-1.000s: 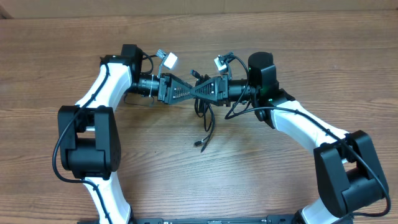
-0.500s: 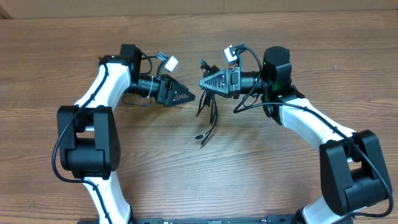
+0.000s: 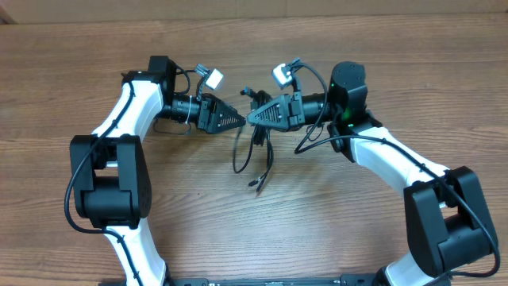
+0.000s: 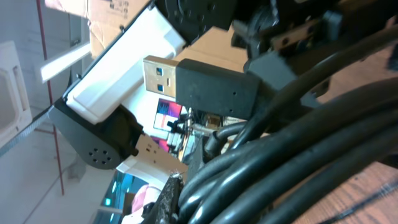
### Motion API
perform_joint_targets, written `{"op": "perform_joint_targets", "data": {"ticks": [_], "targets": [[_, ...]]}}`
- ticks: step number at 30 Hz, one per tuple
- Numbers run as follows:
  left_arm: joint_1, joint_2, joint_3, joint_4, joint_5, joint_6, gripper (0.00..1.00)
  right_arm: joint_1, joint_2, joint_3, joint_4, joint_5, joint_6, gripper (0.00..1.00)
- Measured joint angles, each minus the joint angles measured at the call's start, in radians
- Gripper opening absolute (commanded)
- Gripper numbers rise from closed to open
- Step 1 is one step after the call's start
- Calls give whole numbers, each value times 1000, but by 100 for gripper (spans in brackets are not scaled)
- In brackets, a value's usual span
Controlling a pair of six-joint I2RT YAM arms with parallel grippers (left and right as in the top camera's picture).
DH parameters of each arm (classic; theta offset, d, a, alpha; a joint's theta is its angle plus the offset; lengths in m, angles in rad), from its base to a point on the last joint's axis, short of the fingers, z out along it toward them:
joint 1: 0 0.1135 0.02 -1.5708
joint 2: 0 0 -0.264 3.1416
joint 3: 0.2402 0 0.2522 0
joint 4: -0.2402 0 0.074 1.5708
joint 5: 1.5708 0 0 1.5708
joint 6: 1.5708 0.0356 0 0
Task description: Untangle cables
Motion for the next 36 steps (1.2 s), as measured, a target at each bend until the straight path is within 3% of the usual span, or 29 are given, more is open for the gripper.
{"op": "perform_joint_targets", "data": {"ticks": [16,17,19,20,21,22,28,31,33,35,36], "targets": [[-51,0,0,-52,88,82,99,68,0,0,4,-15,1,4],[-56,0,0,-52,89,82,93,68,0,0,6,-16,1,4],[-97,0,0,-43,91,88,63,68,0,0,6,-16,1,4],[-110,0,0,-35,91,89,43,68,0,0,5,-16,2,4],[-123,0,0,-27,91,91,16,68,0,0,5,-15,1,4],[-138,0,0,-23,87,94,4,68,0,0,6,-15,1,4],[-146,-1,0,-28,92,111,4,55,2,0,2,19,0,11],[-122,-1,0,-42,85,110,4,37,2,0,0,11,-6,35],[-86,-1,0,-53,74,111,4,12,2,2,-6,1,-10,69],[-54,0,0,-63,66,110,4,-8,2,6,-55,-5,-33,82],[-37,0,0,-64,64,110,4,-13,2,6,-79,-6,-55,83]]}}
